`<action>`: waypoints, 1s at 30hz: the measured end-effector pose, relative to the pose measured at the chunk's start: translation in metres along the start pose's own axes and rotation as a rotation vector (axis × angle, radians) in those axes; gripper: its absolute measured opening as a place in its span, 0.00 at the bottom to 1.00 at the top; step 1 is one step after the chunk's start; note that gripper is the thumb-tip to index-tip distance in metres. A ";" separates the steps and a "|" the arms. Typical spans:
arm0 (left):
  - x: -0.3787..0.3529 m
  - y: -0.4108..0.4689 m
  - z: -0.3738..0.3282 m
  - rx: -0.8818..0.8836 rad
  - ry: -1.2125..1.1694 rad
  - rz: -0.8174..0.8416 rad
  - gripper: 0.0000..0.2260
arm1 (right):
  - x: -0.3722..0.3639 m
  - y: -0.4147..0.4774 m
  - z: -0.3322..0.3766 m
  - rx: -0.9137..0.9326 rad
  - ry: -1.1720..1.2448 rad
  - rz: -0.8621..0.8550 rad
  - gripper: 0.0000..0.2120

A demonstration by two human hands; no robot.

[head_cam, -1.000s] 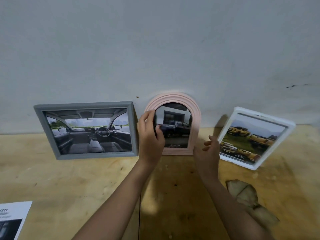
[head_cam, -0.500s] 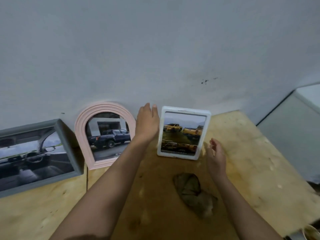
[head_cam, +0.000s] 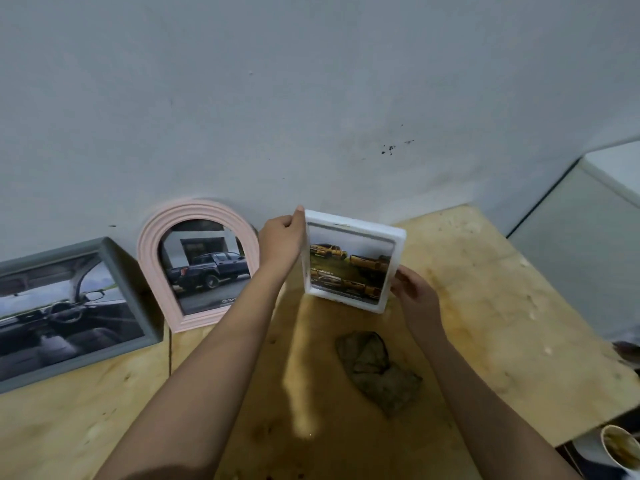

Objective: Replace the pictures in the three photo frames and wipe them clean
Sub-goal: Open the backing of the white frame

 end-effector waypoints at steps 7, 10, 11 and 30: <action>0.039 -0.052 0.045 0.116 -0.314 0.030 0.13 | -0.026 -0.085 0.023 0.354 -0.120 0.225 0.10; 0.059 -0.090 0.069 0.171 -0.391 -0.009 0.13 | -0.057 -0.127 0.023 0.458 -0.089 0.416 0.12; 0.065 -0.103 0.077 0.185 -0.418 -0.031 0.14 | -0.068 -0.140 0.018 0.453 -0.089 0.473 0.14; 0.121 -0.190 0.249 0.349 -0.228 -0.044 0.12 | -0.152 -0.269 -0.017 0.790 -0.361 0.698 0.04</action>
Point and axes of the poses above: each hand's wrist, its own y-axis towards the middle knuckle, its own x-axis out of the back of the hand, z = x × y, the point moved 8 cm from there along y, towards the middle knuckle, and after that the axes turned 8 degrees about y, right-handed, at the moved point
